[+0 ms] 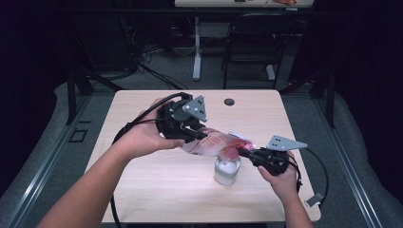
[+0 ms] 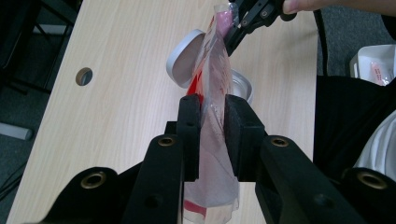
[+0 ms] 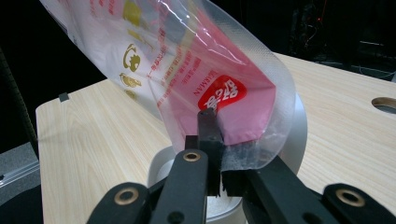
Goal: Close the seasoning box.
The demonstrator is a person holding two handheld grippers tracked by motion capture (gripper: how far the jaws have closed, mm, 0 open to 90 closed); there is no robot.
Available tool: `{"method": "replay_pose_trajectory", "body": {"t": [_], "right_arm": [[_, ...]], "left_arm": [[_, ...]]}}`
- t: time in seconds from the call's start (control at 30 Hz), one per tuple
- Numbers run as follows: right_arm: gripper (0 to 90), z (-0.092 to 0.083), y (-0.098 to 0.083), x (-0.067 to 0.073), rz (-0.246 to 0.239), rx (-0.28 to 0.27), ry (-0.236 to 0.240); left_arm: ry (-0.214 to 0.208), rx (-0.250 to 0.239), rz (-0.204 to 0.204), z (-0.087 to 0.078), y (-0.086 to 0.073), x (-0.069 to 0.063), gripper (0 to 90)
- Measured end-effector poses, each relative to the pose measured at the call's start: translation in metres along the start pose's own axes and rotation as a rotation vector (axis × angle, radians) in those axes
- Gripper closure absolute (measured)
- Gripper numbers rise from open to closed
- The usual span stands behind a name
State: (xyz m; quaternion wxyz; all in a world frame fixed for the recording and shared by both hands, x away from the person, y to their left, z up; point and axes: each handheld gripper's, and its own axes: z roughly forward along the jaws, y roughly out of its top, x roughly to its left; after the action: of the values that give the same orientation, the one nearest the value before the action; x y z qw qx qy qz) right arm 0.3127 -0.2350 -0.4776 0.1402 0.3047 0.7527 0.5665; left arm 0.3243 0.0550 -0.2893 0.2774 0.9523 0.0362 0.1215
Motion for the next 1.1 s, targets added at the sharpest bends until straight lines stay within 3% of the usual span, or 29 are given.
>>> {"method": "replay_pose_trajectory", "body": {"t": [1.1], "right_arm": [[88.9, -0.0053, 0.001, -0.0019, -0.011, 0.011, -0.007]], "left_arm": [[-0.002, -0.008, -0.017, 0.0047, -0.0051, 0.0021, 77.1]]}}
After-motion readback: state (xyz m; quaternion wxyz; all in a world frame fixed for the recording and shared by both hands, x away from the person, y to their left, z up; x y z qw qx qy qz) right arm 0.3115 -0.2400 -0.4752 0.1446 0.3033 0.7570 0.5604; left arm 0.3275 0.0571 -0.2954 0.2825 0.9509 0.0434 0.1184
